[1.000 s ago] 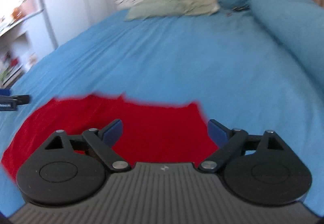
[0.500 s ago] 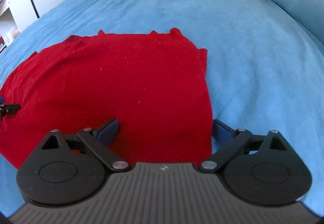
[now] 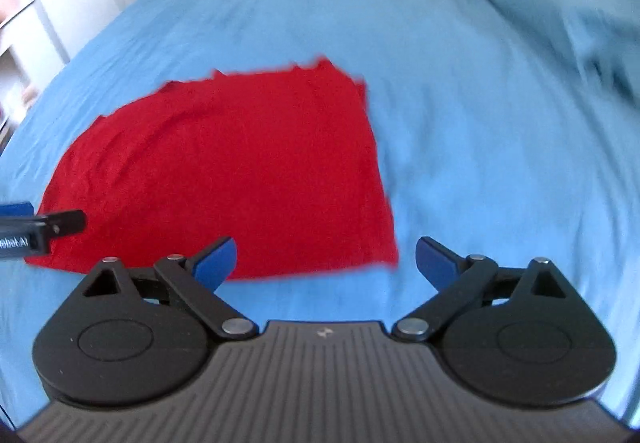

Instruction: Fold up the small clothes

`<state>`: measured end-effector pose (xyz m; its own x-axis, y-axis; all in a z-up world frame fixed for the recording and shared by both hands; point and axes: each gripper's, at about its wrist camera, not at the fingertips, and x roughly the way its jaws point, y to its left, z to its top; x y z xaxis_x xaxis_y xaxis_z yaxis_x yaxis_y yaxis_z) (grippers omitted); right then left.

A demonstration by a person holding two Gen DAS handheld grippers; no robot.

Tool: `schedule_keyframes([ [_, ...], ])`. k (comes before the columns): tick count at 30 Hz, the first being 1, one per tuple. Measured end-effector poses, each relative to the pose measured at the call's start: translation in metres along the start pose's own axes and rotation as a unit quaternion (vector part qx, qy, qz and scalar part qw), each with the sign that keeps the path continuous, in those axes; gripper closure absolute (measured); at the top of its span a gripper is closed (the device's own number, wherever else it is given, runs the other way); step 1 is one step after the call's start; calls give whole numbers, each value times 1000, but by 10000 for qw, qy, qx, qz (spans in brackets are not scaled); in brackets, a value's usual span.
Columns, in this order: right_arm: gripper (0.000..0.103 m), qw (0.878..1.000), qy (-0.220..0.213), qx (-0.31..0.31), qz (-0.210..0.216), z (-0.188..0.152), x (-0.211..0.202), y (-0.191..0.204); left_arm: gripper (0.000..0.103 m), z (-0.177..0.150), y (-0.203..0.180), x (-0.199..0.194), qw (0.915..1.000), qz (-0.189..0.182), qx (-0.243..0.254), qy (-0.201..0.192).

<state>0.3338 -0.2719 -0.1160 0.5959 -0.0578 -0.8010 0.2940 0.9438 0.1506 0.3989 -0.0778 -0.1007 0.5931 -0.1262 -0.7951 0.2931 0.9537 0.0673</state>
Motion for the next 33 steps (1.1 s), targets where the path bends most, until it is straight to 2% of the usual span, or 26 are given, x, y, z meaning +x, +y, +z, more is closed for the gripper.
schedule_keyframes([
  [4,1,9956,-164,889,247,-20,19,-20,0,0,-17,26,9997,-42,224,7],
  [6,13,9902,-300,1305,395,-21,30,-29,0,2,-21,39,9996,-20,263,17],
  [10,20,9819,-518,1719,597,-18,45,-41,0,8,-19,57,9999,66,140,49],
  [14,32,9768,-590,1976,582,-9,54,-47,0,22,-4,70,9996,256,-84,-26],
  [16,42,9812,-556,1789,459,-3,57,-45,0,27,5,78,9992,385,-142,-23],
  [18,64,9859,-479,1561,355,3,59,-40,0,29,13,87,9986,487,-192,18],
  [20,73,9880,-401,1446,358,9,59,-36,0,28,21,102,9986,426,-217,213],
  [25,77,9943,-590,865,224,42,34,2,0,34,32,119,9984,122,-338,432],
  [28,78,9936,-900,427,523,75,12,47,0,41,41,113,9979,-54,-352,545],
  [30,79,9901,-989,-32,993,99,2,89,0,42,55,102,9983,20,-318,497],
  [32,79,9803,-1030,-683,1539,116,-4,139,0,37,78,85,9987,150,-259,414],
  [33,80,9704,-1081,-1078,1872,119,-7,165,0,32,91,75,9988,192,-246,380],
])
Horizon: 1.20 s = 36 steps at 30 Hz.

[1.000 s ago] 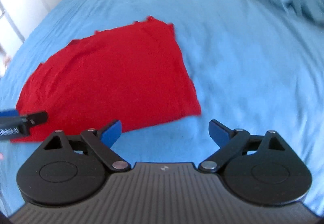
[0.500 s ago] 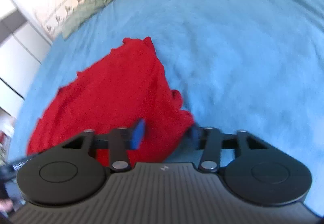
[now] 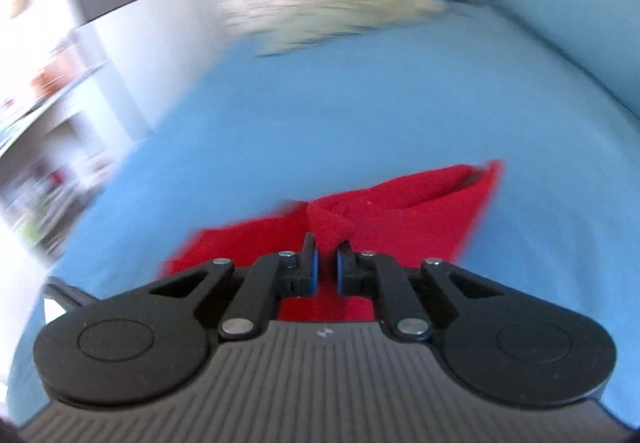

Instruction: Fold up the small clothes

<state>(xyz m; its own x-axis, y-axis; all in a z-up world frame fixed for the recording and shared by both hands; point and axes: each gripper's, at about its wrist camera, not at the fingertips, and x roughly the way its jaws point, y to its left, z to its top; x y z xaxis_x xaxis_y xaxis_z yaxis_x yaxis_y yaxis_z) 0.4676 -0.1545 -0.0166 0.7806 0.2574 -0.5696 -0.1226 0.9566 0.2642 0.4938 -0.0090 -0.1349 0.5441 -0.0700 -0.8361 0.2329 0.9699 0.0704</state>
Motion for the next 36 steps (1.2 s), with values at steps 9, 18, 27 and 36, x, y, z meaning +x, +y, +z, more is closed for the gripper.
schedule_keyframes([
  [9,82,9403,1903,-2062,1926,-80,132,139,0,-72,90,-19,9998,147,41,105],
  [18,5,9757,1121,-1197,1450,-60,85,87,1,-80,93,-52,9981,-491,-77,-354],
  [27,4,9945,1045,53,-102,-93,7,-17,40,-59,88,-31,9899,-804,-1165,-87],
  [36,5,9909,1232,473,-260,-146,1,-24,96,-34,95,-13,9838,-469,-1722,-137],
])
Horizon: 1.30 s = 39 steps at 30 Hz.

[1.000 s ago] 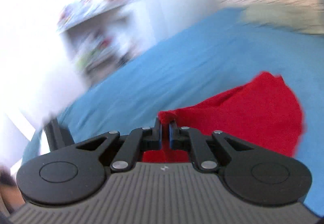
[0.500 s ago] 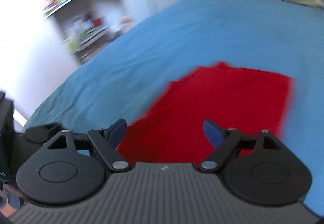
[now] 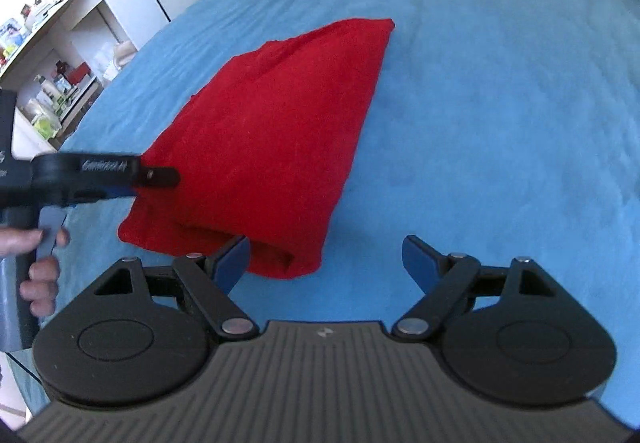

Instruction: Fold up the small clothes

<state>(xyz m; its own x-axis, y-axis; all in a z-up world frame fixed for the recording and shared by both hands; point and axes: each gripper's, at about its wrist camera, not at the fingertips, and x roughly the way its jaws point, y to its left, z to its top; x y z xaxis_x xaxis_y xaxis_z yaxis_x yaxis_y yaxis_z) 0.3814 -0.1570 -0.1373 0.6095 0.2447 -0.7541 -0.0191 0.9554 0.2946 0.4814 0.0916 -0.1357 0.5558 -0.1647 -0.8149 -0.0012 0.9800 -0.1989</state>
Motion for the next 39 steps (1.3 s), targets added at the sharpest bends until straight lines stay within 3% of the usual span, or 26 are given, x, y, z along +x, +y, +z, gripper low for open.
schedule_keyframes([
  [3,5,9999,-106,52,22,2,-4,5,97,10,-4,-14,9995,64,-111,-272],
  [7,4,9998,-184,-30,59,2,-1,14,97,-2,-12,-78,9934,3,-45,-1149],
  [11,4,9999,-68,-68,58,0,9,16,96,-40,-11,-82,9927,456,37,-1116],
  [13,5,10000,39,-72,-16,-3,14,15,89,-56,-2,-54,9959,551,-86,-714],
  [16,4,9997,144,-163,-70,-5,16,12,74,-62,10,-30,9971,530,-208,-512],
  [19,5,9997,86,-238,37,-4,7,12,48,-59,13,-43,9956,689,-153,-624],
  [21,4,9996,-26,-261,141,1,0,16,24,-61,13,-59,9927,860,57,-840],
  [23,4,9990,7,-452,40,5,3,25,19,-66,12,-70,9910,930,287,-920],
  [28,5,9970,-101,-639,-427,9,27,31,19,-68,18,-65,9885,1153,629,-754],
  [31,6,9926,64,-917,-799,-3,42,21,19,-65,21,-52,9875,1189,808,-649],
  [39,5,9924,83,-1095,-561,4,37,14,19,-68,38,-35,9904,1061,846,-270],
])
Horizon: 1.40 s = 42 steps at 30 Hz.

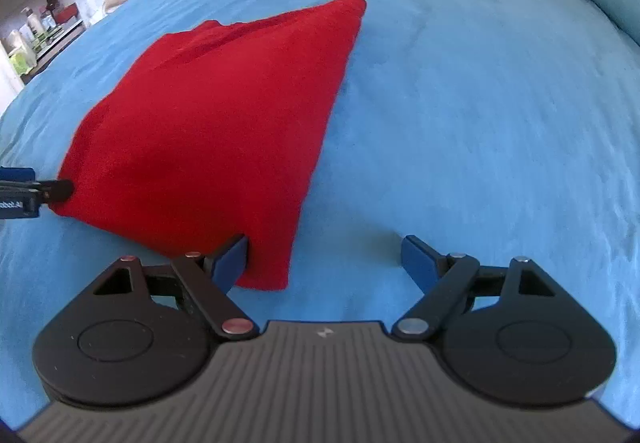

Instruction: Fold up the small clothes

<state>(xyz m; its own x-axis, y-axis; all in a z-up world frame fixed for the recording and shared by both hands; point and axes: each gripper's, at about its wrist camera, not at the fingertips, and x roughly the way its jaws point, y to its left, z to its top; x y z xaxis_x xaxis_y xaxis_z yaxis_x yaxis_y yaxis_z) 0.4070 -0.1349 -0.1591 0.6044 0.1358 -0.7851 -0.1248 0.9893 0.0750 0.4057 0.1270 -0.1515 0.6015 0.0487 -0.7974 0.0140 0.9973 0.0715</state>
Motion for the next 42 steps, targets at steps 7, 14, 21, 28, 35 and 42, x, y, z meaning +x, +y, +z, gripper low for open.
schedule_keyframes([
  [7,0,9961,-258,570,621,46,-24,-14,0,60,2,-32,9961,-653,-49,-598],
  [14,0,9874,90,1122,1116,88,16,-28,4,109,11,44,9866,-1575,-289,304],
  [21,0,9822,473,1403,1154,91,67,-30,15,100,2,83,9809,-1826,-363,569],
  [28,35,9826,337,1391,1186,92,75,-12,67,99,-7,79,9727,-2128,-731,563],
  [35,62,9850,-77,1225,1212,102,35,-9,81,107,-27,36,9784,-1958,-635,180],
  [42,62,9838,-400,1247,1227,82,-52,-30,81,77,-60,-37,9718,-2245,-708,-113],
])
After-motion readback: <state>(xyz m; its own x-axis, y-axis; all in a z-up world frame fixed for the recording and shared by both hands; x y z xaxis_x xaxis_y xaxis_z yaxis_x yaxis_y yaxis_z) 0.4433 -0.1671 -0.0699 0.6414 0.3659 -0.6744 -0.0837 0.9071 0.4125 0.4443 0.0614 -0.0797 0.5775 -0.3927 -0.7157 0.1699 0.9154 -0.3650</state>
